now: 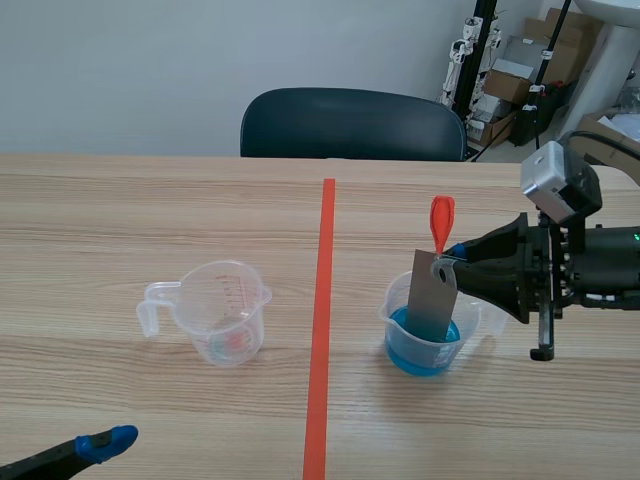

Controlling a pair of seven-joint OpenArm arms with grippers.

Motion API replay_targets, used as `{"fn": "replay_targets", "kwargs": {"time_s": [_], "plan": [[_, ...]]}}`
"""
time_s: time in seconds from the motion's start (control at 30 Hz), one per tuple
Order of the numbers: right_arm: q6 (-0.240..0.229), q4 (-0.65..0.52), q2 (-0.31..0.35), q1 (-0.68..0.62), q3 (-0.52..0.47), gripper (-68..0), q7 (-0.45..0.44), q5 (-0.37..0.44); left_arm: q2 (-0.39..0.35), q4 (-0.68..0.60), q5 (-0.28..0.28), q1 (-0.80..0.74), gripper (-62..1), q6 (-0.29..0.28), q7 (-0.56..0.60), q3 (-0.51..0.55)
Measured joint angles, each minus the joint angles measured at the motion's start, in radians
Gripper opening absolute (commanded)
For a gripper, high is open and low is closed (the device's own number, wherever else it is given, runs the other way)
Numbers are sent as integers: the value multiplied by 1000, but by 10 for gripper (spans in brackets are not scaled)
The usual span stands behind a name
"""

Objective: Do the redox reaction experiment. raise the plate out of the solution

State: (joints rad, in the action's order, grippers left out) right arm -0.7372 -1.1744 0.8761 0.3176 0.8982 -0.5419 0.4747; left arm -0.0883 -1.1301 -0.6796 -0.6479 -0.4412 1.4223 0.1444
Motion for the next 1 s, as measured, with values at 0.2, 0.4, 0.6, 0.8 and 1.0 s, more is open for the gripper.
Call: {"fn": "replay_targets", "kwargs": {"time_s": [0.2,0.4,0.6,0.8,1.0], "plan": [[0,0,0,0,0,-669,0,0,0,0,0,0,14,0,3,0],[0,0,1,0,0,-669,-11,-4,0,0,0,0,14,0,3,0],[0,-25,39,-2,0,-669,-44,-8,0,0,12,0,14,0,4,0],[0,-66,58,-2,0,-669,-44,-8,0,0,25,0,14,0,7,0],[0,-87,80,-2,0,-669,-44,-7,0,0,25,0,14,0,7,0]]}}
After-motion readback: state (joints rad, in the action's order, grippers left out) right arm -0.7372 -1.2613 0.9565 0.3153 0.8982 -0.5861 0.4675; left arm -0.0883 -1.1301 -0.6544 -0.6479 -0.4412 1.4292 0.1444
